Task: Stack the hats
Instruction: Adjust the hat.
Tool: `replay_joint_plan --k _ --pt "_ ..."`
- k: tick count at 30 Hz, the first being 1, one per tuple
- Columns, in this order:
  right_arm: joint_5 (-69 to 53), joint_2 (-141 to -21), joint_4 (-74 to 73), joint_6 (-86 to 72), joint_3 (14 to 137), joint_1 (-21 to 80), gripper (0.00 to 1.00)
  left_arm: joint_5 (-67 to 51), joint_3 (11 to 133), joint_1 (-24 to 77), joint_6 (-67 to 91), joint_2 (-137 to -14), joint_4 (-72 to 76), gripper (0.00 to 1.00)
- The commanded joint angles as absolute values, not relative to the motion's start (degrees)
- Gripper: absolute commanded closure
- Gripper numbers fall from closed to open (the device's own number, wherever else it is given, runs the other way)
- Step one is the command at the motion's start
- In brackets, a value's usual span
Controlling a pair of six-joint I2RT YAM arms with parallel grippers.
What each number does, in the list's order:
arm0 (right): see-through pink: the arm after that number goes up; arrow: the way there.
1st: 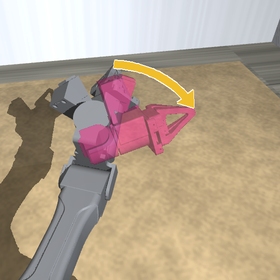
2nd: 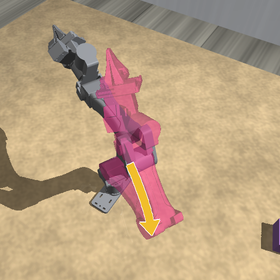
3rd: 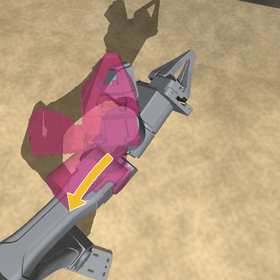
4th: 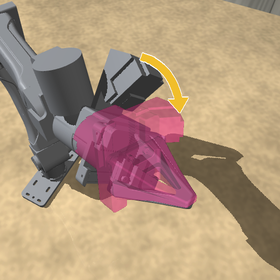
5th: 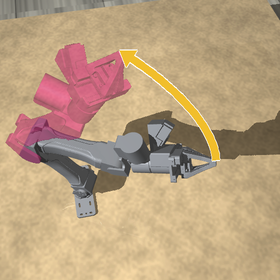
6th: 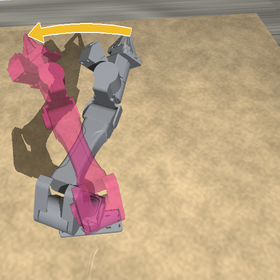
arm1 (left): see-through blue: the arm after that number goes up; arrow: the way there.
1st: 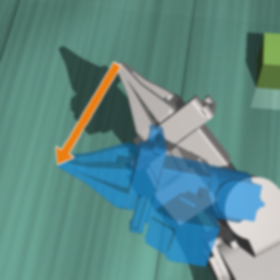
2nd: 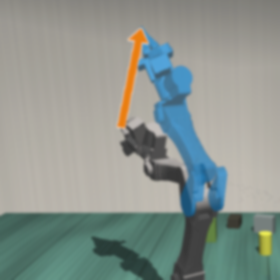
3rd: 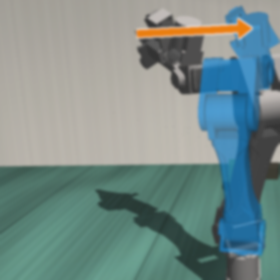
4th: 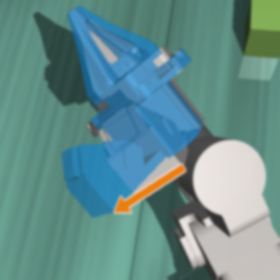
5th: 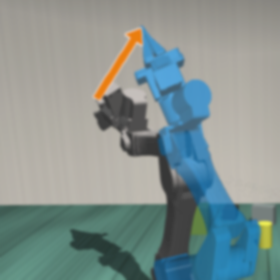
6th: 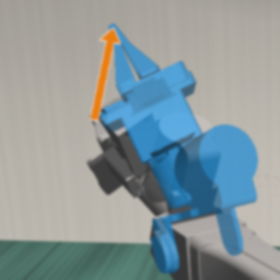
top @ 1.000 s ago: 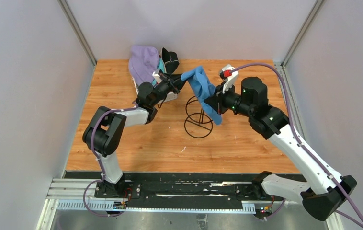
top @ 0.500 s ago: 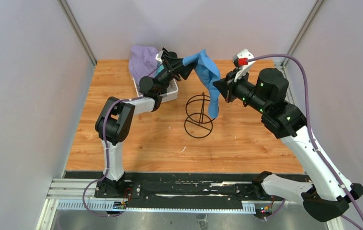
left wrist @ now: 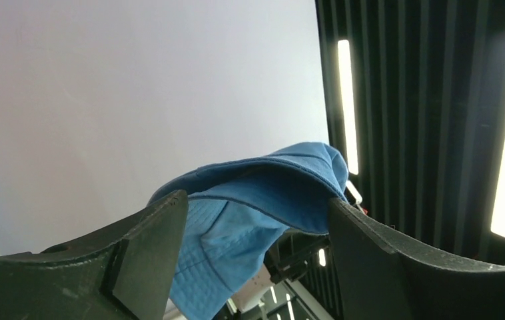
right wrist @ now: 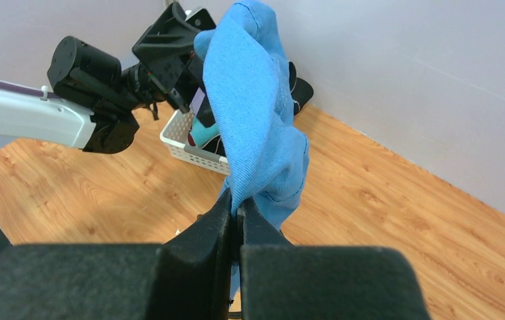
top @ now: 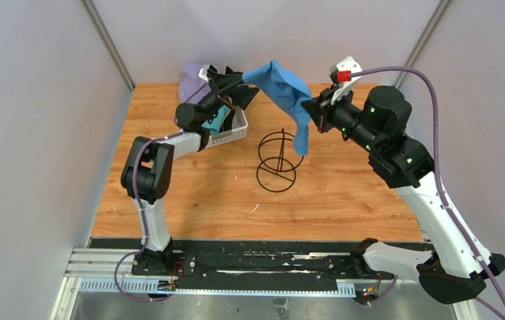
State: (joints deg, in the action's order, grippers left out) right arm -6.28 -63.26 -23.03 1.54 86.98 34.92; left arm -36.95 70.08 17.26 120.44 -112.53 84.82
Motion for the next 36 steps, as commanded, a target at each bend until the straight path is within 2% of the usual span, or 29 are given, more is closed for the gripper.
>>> replay_joint_plan --k 1,12,14,19,23,28,30,32,36 --pt "-5.4 -63.9 -22.8 3.2 90.1 35.7 0.99 -41.7 67.1 16.6 121.6 -107.3 88.9 0.15" --pt "-7.3 -63.4 -23.5 3.5 93.0 35.7 1.0 -45.9 64.7 13.4 119.4 -107.8 88.4 0.06" --pt "-6.5 -63.6 -23.9 4.0 93.4 35.7 0.99 -47.0 65.0 13.0 119.8 -108.8 88.3 0.01" --pt "-5.6 -63.8 -24.4 4.7 94.0 35.7 0.99 -50.8 66.0 12.6 118.9 -111.0 86.4 0.02" --pt "-5.2 -64.0 -24.3 5.0 93.9 35.7 0.99 -53.7 65.0 12.6 105.0 -107.2 70.0 0.02" --pt "-5.1 -64.4 -23.7 5.1 93.2 35.7 0.99 -51.1 68.1 12.7 75.8 -98.2 28.8 0.02" --pt "-5.2 -64.6 -23.5 5.1 93.1 35.7 0.99 -48.1 69.9 12.7 67.7 -95.3 18.2 0.02" --pt "-5.8 -64.8 -23.3 4.9 93.1 35.7 0.99 -45.4 70.2 12.7 63.4 -92.8 12.3 0.02" --pt "-6.9 -65.9 -22.7 4.1 93.3 35.7 1.0 -43.2 67.8 13.6 63.5 -88.8 12.0 0.02"
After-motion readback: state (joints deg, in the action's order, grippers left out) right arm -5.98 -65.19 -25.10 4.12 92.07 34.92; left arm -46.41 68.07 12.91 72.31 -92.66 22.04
